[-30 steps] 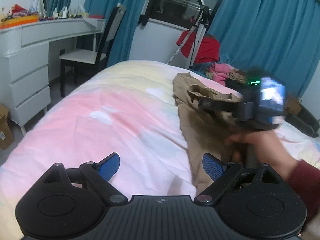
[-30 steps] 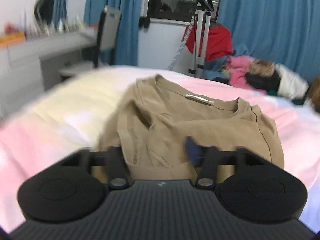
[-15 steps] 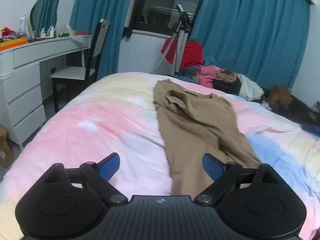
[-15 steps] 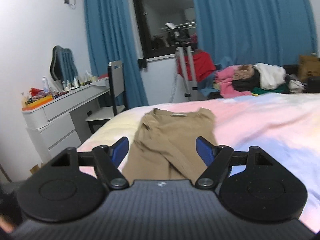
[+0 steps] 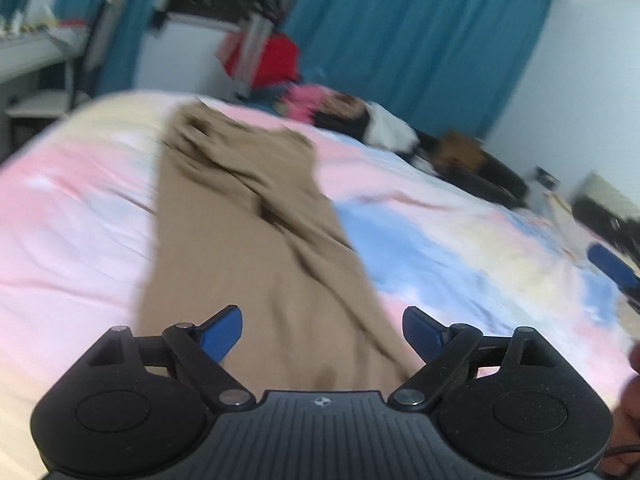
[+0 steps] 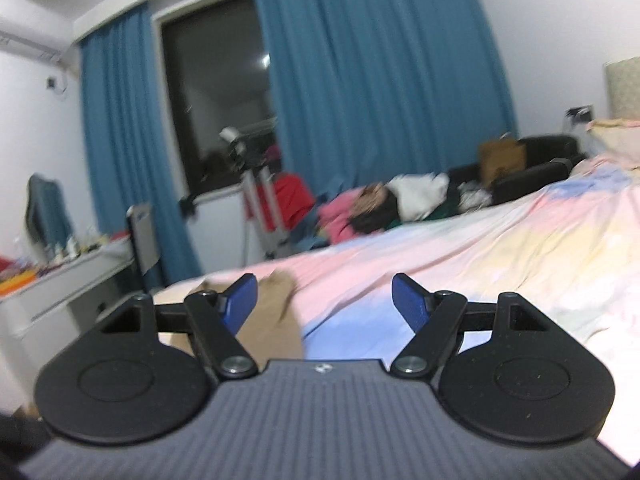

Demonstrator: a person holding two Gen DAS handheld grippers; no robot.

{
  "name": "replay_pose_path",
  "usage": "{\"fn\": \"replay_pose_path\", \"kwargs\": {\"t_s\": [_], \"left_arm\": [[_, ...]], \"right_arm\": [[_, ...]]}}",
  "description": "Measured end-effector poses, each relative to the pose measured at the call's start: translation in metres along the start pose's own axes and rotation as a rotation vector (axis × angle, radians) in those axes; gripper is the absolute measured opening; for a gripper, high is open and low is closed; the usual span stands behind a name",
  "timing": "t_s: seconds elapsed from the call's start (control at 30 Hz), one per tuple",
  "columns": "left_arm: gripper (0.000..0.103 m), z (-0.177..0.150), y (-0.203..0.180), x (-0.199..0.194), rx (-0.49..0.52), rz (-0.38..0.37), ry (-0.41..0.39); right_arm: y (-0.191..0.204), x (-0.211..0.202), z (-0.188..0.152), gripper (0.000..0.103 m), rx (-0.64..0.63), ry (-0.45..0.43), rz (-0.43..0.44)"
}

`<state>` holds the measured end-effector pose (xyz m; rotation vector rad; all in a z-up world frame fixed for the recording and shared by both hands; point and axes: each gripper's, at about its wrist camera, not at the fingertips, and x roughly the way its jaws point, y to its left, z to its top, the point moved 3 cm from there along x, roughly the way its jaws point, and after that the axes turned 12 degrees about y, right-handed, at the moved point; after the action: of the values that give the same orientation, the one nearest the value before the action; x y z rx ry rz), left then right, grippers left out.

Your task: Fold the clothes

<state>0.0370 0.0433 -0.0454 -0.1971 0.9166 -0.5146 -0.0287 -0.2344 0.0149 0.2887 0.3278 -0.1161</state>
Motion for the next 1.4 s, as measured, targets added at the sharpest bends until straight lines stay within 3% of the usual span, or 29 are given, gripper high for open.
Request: {"fn": "replay_pose_path", "kwargs": {"t_s": [0.1, 0.27, 0.4, 0.5, 0.53, 0.57, 0.87, 1.0, 1.13, 1.3, 1.4], "left_arm": [[0.08, -0.005, -0.023, 0.023, 0.007, -0.054, 0.06], [0.064, -0.012, -0.047, 0.067, -0.037, -0.165, 0.174], [0.059, -0.02, -0.054, 0.101, -0.008, -0.171, 0.246], [0.034, -0.021, -0.047, 0.105, -0.031, -0.198, 0.269], [0.017, -0.02, -0.042, 0.102, -0.051, -0.217, 0.269], [0.008, -0.019, -0.037, 0.099, -0.07, -0.235, 0.27], [0.006, -0.009, 0.007, 0.071, -0.245, -0.401, 0.276], [0.003, -0.003, 0.043, 0.04, -0.29, -0.38, 0.296], [0.003, -0.007, 0.069, 0.035, -0.3, -0.258, 0.32], [0.003, -0.021, 0.07, 0.057, -0.2, -0.073, 0.377], [0.005, -0.019, 0.061, 0.055, -0.155, -0.061, 0.349]], "right_arm": [[-0.018, 0.0, 0.002, 0.076, 0.034, -0.026, -0.032], [-0.049, 0.013, -0.001, 0.076, 0.166, 0.022, -0.037], [-0.055, 0.026, -0.005, 0.076, 0.196, 0.05, -0.036], [-0.053, 0.035, -0.01, 0.076, 0.19, 0.073, -0.035], [-0.051, 0.038, -0.011, 0.076, 0.185, 0.082, -0.036], [-0.05, 0.04, -0.013, 0.076, 0.181, 0.091, -0.038], [-0.046, 0.05, -0.02, 0.076, 0.179, 0.144, -0.069], [-0.037, 0.055, -0.023, 0.076, 0.138, 0.178, -0.075], [-0.023, 0.062, -0.029, 0.076, 0.085, 0.242, -0.046], [-0.005, 0.073, -0.038, 0.076, 0.023, 0.344, 0.024], [0.005, 0.081, -0.049, 0.076, 0.025, 0.441, 0.113]]}}
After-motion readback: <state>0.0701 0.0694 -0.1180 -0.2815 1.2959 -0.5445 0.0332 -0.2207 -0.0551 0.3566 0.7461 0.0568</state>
